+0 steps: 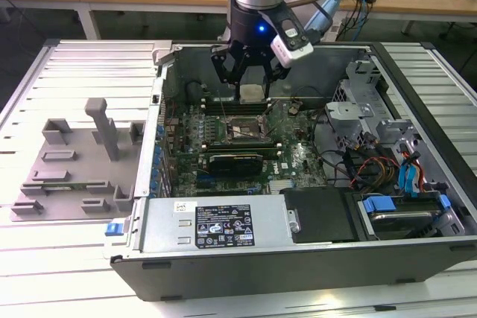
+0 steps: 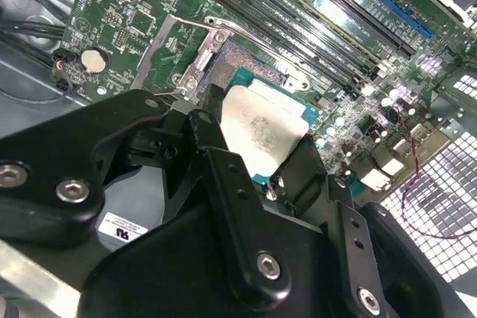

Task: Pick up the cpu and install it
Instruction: 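Place the cpu into insertion slot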

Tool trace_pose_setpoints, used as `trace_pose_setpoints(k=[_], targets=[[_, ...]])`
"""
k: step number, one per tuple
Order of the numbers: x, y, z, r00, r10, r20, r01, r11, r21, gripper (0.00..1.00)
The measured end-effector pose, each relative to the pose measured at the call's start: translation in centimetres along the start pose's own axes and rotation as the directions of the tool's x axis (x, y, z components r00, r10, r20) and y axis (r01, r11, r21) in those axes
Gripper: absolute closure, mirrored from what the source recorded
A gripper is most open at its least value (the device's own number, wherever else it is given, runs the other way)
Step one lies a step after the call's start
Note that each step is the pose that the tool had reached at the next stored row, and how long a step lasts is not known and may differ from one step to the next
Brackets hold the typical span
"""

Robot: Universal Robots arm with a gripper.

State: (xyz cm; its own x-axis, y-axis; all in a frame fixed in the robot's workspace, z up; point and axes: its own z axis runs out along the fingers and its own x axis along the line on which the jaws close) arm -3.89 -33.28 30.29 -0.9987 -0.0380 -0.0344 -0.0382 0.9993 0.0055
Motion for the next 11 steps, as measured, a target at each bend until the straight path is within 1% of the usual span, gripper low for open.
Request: trace_pose_setpoints(k=[2,3,4,5,7,9,11], targets=[[0.0,0.0,0.0,0.9998,0.02,0.0001,-0.02,0.9998,0.0007,0.45],[0.0,0.0,0.0,0.9994,0.036,0.0002,-0.036,0.9994,0.0013,0.45],[0.0,0.0,0.01,0.998,0.063,0.0004,-0.063,0.998,0.0022,0.45],[0.0,0.0,0.03,0.9937,0.112,0.0008,-0.112,0.9937,0.0039,0.45],[0.0,0.0,0.04,0.9895,0.144,0.0011,-0.144,0.9895,0.005,0.45],[0.0,0.0,0.04,0.9845,0.175,0.0015,-0.175,0.9845,0.006,0.45],[0.0,0.0,0.05,0.9716,0.237,0.0022,-0.237,0.9716,0.0081,0.45]])
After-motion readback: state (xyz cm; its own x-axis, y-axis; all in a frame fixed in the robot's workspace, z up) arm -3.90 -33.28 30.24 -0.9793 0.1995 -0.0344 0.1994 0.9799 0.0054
